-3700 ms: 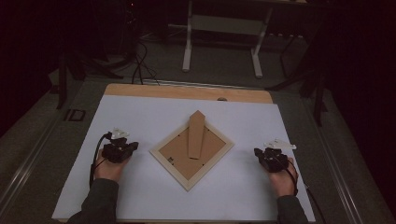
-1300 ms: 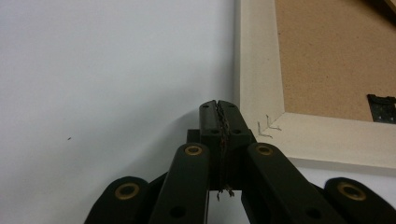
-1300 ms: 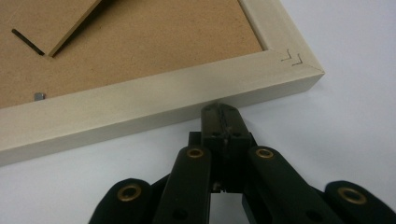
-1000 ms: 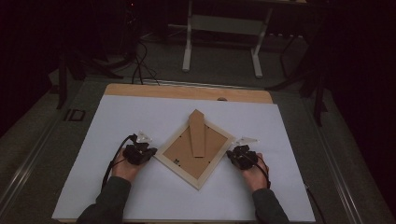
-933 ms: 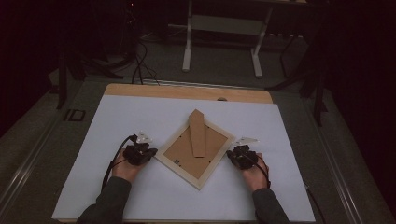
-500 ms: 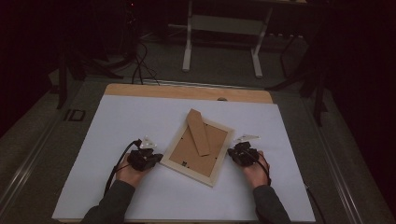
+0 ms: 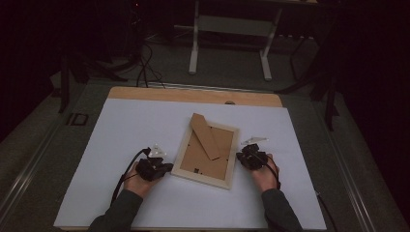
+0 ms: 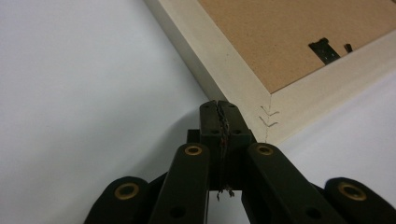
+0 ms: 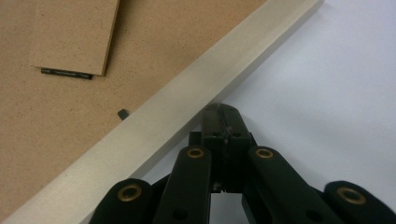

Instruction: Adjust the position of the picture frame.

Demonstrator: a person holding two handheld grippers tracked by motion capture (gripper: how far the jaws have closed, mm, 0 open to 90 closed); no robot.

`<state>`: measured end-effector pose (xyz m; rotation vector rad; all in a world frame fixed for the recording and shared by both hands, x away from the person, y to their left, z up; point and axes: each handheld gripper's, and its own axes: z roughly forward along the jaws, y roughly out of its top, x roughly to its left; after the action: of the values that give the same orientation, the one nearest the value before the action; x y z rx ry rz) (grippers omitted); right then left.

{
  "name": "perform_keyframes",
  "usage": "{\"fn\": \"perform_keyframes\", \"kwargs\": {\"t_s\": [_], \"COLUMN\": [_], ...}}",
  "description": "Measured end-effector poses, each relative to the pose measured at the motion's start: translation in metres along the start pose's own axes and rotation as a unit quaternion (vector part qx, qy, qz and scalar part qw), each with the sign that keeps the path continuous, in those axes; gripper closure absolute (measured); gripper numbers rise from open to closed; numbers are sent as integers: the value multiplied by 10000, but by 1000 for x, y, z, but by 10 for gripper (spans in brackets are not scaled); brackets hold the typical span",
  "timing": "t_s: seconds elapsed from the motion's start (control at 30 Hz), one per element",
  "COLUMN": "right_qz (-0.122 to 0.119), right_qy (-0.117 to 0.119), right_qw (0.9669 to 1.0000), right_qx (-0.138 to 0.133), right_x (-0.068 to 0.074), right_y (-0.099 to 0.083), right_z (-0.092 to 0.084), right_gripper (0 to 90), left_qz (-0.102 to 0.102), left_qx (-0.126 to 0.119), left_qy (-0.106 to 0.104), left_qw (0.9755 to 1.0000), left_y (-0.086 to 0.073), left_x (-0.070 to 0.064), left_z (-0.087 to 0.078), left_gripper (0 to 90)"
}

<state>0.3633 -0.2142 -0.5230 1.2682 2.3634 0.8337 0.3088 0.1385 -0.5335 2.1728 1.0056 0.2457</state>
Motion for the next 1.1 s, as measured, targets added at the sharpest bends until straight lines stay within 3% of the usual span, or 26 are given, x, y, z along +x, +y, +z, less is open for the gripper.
{"fn": "perform_keyframes", "kwargs": {"t_s": [0.47,0.8,1.1], "right_qz": [-110,158,234], "right_qy": [-52,-106,-166], "right_qw": [9999,9996,9991], "right_qx": [95,192,301], "right_x": [1,-5,-7], "right_y": [15,23,29], "right_z": [-1,7,16], "right_gripper": [900,900,900], "left_qz": [67,235,411], "left_qx": [38,82,115], "left_qy": [-353,-548,-814], "left_qw": [9993,9982,9958], "left_y": [-8,-9,-9], "left_x": [-28,-50,-66], "left_z": [-2,0,4], "left_gripper": [900,900,900]}}
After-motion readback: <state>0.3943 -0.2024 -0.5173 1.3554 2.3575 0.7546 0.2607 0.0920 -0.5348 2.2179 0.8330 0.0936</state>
